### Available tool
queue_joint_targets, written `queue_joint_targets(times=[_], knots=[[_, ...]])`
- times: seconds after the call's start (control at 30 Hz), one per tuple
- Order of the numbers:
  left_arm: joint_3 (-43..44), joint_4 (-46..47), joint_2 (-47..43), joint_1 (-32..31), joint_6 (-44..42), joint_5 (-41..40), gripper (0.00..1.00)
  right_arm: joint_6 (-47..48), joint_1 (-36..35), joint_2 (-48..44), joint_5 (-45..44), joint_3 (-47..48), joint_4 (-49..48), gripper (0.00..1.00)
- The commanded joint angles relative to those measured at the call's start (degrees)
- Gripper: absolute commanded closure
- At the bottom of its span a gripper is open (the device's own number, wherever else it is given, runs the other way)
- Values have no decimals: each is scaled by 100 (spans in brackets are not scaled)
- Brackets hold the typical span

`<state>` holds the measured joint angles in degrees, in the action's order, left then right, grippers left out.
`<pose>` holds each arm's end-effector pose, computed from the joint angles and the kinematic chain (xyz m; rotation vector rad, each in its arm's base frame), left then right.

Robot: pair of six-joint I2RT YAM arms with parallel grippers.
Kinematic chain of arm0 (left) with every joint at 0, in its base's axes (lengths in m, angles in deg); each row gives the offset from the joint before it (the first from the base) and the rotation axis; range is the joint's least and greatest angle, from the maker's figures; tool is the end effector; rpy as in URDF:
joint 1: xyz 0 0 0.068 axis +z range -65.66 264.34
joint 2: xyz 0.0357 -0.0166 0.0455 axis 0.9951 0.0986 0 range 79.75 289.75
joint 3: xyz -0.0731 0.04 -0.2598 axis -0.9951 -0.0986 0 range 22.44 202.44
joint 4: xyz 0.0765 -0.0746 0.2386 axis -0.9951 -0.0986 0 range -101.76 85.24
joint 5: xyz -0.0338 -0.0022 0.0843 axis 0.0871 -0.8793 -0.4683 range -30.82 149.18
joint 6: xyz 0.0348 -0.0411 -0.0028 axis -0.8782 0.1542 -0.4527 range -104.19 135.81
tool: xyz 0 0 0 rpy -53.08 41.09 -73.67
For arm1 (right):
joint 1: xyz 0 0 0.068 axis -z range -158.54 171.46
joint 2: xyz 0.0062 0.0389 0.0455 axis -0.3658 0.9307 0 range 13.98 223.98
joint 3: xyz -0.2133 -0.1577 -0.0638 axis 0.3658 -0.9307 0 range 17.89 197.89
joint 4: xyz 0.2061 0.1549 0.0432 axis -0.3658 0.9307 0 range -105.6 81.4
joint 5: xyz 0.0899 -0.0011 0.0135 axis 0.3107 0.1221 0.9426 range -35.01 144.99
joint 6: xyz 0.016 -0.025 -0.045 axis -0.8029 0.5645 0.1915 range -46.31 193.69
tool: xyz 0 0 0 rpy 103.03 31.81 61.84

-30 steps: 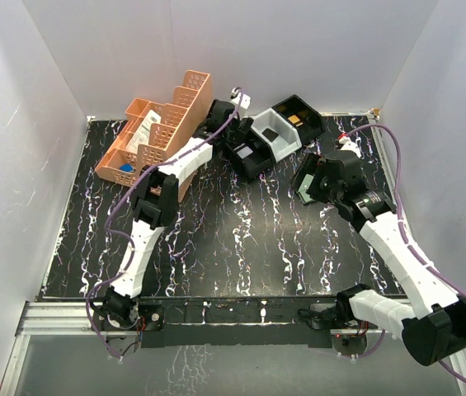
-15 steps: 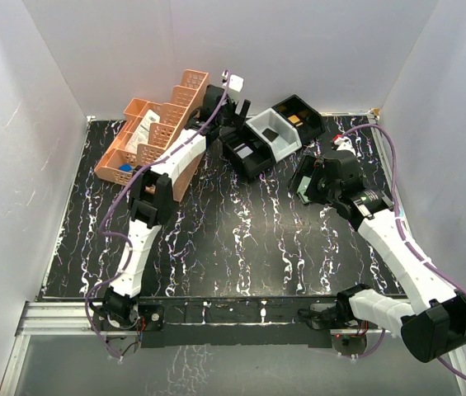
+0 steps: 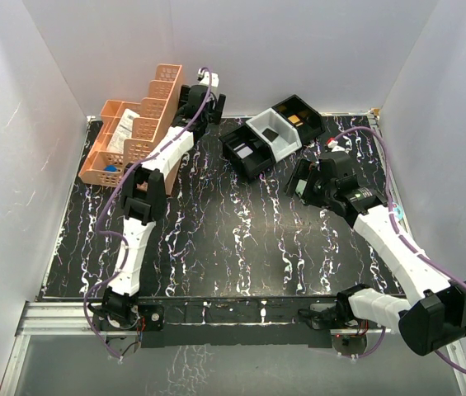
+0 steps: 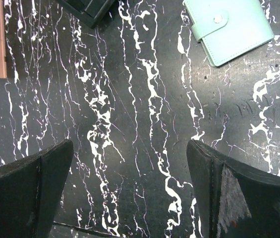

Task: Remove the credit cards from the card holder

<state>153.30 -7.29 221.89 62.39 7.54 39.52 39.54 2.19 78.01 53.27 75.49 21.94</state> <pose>0.5470 -0.2076 0.2608 0.2309 1.7847 0.1401 0.2206 0.0761 0.3071 0.3231 2.3555 0.4220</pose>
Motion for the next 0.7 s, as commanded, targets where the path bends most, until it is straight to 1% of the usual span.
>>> queue_joint_targets(times=[0.0,0.2,0.43,0.57,0.63,0.67], knots=[[-196,-156,-343,233,67,-752,1,84,-6,-8,96,-53,-107,2],[-371,-328,-473,311,281,-1280,1,84,-7,-32,125,-108,-116,2],[-261,-627,-546,426,573,-1215,1,93,-5,-57,139,-108,-131,2],[-90,-1181,-634,527,1178,-795,1,117,-4,-49,147,-55,-99,2],[-204,-1386,-792,527,1585,-223,1,126,-5,-64,139,-50,-102,2],[-395,-1383,-959,526,1804,157,1,139,-2,-72,130,-47,-110,2]])
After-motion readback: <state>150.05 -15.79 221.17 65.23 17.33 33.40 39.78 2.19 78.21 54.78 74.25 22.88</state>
